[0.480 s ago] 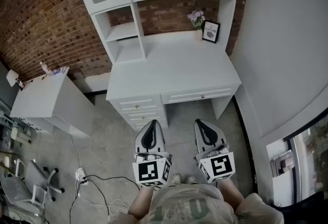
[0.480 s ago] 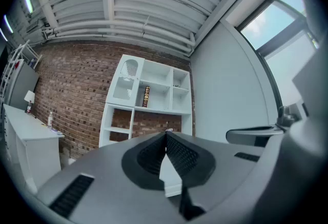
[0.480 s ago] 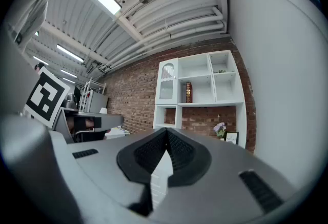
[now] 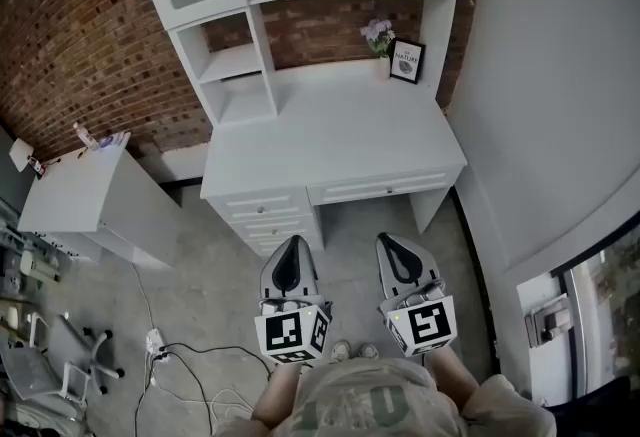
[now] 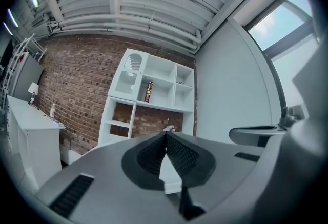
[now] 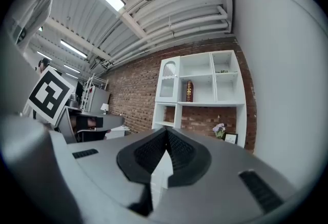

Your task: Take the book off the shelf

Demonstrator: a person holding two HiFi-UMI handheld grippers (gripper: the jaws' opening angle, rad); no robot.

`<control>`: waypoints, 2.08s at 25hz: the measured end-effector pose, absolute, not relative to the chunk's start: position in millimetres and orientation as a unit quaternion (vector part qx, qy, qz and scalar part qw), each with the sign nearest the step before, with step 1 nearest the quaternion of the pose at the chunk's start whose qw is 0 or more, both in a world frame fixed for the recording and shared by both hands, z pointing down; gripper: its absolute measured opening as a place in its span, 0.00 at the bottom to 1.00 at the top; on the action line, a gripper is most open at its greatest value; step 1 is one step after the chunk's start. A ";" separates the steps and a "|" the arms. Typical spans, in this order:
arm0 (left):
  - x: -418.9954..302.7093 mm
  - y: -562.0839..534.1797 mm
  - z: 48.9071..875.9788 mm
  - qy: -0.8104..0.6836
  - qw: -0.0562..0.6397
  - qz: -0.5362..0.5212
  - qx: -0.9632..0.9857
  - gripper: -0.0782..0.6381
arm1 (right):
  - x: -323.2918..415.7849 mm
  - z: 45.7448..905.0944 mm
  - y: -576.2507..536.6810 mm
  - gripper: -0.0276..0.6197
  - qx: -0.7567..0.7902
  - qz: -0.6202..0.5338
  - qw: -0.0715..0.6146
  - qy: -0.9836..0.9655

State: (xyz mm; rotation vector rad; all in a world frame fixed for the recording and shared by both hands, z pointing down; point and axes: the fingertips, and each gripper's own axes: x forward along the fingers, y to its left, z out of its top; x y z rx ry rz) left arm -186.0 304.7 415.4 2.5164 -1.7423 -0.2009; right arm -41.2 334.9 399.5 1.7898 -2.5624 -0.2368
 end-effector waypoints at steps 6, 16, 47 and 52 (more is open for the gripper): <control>-168.4 302.7 425.2 -0.572 0.045 -0.058 0.817 0.13 | -16.3 400.2 336.6 0.06 0.579 -0.070 -0.007 -0.812; -142.8 302.0 435.5 -0.587 0.039 -0.046 0.808 0.13 | 19.3 419.1 324.6 0.06 0.576 -0.054 0.005 -0.816; -125.4 -175.3 370.1 -0.568 0.013 -0.086 0.818 0.13 | 22.0 376.7 -142.7 0.06 0.553 -0.103 0.027 -0.826; -135.6 -228.7 366.0 -0.583 0.016 -0.091 0.807 0.13 | 11.9 371.7 -203.4 0.06 0.547 -0.104 0.024 -0.830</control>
